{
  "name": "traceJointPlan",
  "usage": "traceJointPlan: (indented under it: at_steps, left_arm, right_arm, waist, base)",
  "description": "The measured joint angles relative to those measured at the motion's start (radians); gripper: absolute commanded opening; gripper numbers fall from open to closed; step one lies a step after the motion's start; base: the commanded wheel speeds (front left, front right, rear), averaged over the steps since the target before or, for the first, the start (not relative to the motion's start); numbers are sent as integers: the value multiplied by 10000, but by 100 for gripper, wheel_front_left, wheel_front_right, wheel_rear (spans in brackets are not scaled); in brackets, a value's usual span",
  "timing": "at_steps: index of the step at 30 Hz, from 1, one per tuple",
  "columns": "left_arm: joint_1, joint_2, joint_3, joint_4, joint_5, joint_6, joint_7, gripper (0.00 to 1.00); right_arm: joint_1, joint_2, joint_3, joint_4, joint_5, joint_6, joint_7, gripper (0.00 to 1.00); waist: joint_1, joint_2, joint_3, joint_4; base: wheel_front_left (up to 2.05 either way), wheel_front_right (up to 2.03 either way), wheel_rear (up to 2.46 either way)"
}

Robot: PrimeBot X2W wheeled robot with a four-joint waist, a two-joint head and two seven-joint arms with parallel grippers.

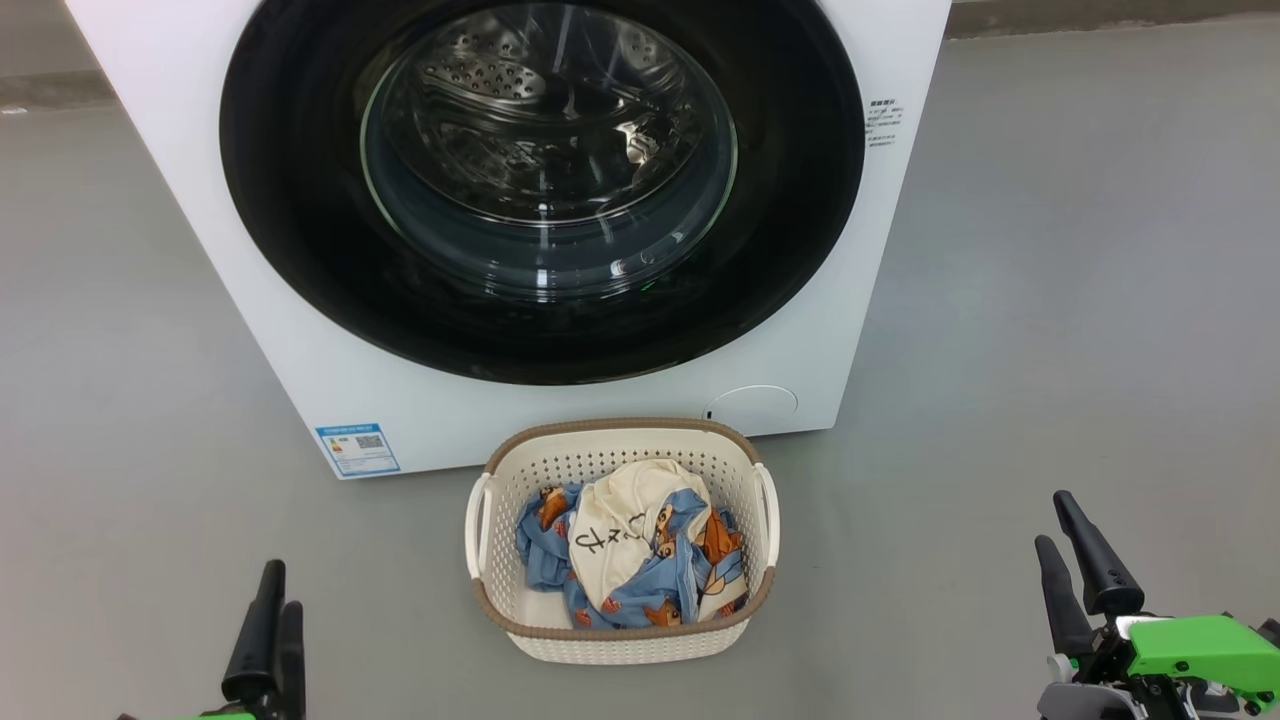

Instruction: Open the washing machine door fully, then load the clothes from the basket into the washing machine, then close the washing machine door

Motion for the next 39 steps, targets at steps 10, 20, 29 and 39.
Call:
traceJointPlan:
  at_steps: [10,20,29,39]
  left_arm:
    - [-121,44,-184,-201,209,0,-297,100]
    - [-231,205,-443,-445,520,0,-646,100]
    - [-348,301,-677,-617,1174,0,-911,100]
    - [-359,443,-988,-713,2224,0,-1210,100]
  right_arm:
    - [-162,-31,205,-301,-84,0,-234,100]
    - [-326,-213,558,-539,-257,-2,-614,100]
    - [-426,-485,1066,-711,-752,-2,-991,100]
    - [-714,-763,1507,-863,-1789,0,-1285,100]
  waist:
    - [0,0,26,13]
    - [-1,0,51,31]
    - [-1,0,51,47]
    - [-1,0,31,68]
  base:
    - [0,0,0]
    - [0,0,0]
    - [0,0,0]
    - [0,0,0]
